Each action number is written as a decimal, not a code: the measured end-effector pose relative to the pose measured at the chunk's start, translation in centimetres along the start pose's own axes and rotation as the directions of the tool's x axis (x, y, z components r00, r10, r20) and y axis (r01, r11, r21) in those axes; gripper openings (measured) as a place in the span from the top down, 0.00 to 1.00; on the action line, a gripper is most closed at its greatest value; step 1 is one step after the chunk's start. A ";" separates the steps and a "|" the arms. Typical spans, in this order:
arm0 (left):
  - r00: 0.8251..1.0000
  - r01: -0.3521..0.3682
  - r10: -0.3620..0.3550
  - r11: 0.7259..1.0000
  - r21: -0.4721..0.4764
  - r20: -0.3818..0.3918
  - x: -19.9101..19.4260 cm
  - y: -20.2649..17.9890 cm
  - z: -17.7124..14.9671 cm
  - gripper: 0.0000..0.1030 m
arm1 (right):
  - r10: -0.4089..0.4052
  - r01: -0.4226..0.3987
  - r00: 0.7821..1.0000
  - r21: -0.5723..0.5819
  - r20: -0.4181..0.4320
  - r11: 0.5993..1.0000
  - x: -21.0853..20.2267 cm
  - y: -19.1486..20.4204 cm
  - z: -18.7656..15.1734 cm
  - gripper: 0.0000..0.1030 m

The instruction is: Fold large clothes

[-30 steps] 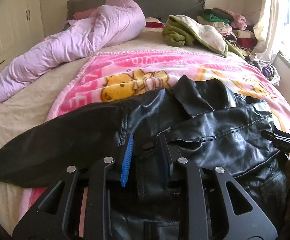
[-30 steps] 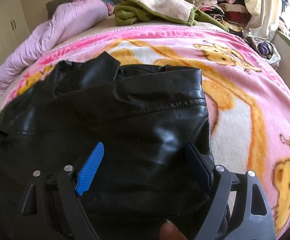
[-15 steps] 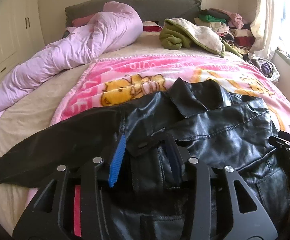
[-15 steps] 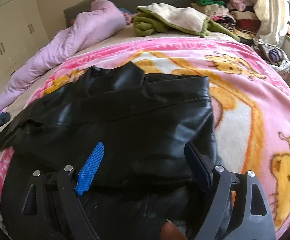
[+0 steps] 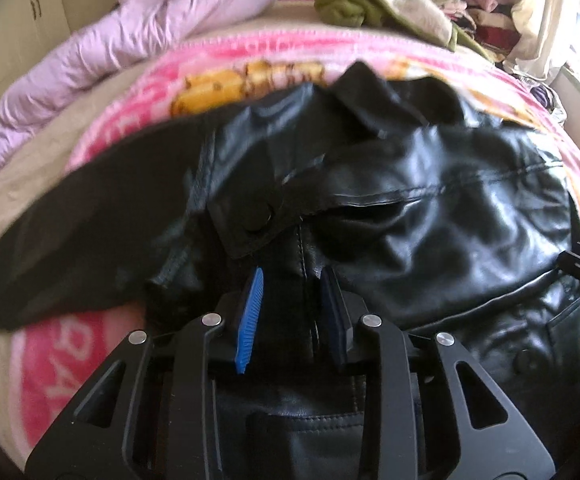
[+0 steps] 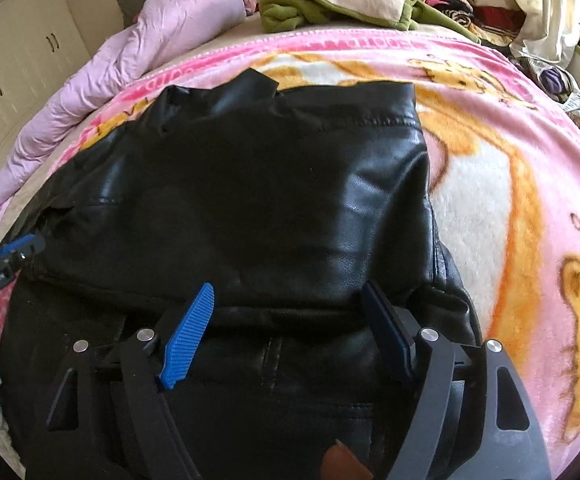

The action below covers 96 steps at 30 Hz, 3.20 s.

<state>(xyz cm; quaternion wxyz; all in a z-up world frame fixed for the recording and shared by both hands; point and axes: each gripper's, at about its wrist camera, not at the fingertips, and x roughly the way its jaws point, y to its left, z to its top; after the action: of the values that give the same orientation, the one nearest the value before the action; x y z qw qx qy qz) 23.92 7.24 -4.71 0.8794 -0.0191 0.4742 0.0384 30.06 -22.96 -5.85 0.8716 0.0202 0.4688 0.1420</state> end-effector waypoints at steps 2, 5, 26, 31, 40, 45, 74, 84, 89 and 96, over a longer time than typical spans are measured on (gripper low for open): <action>1.000 0.001 -0.001 1.000 0.000 0.006 0.4 0.0 -0.5 0.78 | -0.013 0.013 1.000 -0.010 0.002 1.000 -0.1 0.2 -0.1 0.28; 1.000 0.004 -0.004 1.000 -0.007 0.023 -0.4 0.1 -0.6 0.78 | -0.017 0.017 1.000 -0.015 0.008 1.000 -0.5 0.3 -0.1 0.28; 0.978 -0.098 0.111 0.992 -0.083 0.174 -9.7 4.9 -0.9 0.09 | 0.103 -0.074 0.979 -0.163 0.176 0.984 -7.0 9.1 0.2 0.08; 0.973 -0.118 0.137 0.987 -0.107 0.184 -10.4 6.5 -1.3 0.09 | 0.132 -0.094 0.973 -0.197 0.191 0.976 -7.6 12.0 0.9 0.07; 0.967 -0.151 0.181 0.974 -0.169 0.179 -11.0 9.9 -2.1 0.09 | 0.168 -0.116 0.967 -0.256 0.190 0.960 -7.2 16.8 2.0 0.07; 0.966 -0.152 0.189 0.966 -0.209 0.174 -11.0 11.7 -2.4 0.09 | 0.181 -0.120 0.965 -0.294 0.188 0.948 -6.6 19.5 2.3 0.07; 0.954 -0.207 0.292 0.796 -0.568 0.061 -10.0 26.9 -6.8 0.09 | 0.299 -0.220 0.948 -0.453 0.110 0.864 -2.3 32.5 2.4 0.07; 0.973 -0.113 0.226 0.661 -0.742 0.053 -7.8 32.7 -9.5 0.09 | 0.310 -0.251 0.947 -0.411 0.083 0.876 -0.9 32.0 2.1 0.07; 0.978 -0.026 0.182 0.583 -0.812 0.099 -6.1 35.4 -10.8 0.09 | 0.302 -0.257 0.950 -0.356 0.075 0.899 -0.5 30.5 2.0 0.07; 0.967 0.033 0.197 0.540 -0.841 0.164 -6.1 36.9 -11.4 0.77 | 0.272 -0.241 0.959 -0.280 0.076 0.929 -0.4 27.2 1.9 0.07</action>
<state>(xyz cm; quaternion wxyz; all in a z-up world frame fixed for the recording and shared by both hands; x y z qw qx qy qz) 7.89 42.92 -5.78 0.8104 -0.4092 0.2890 0.3036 25.16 3.22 0.15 0.8654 -0.0287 0.3882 0.3155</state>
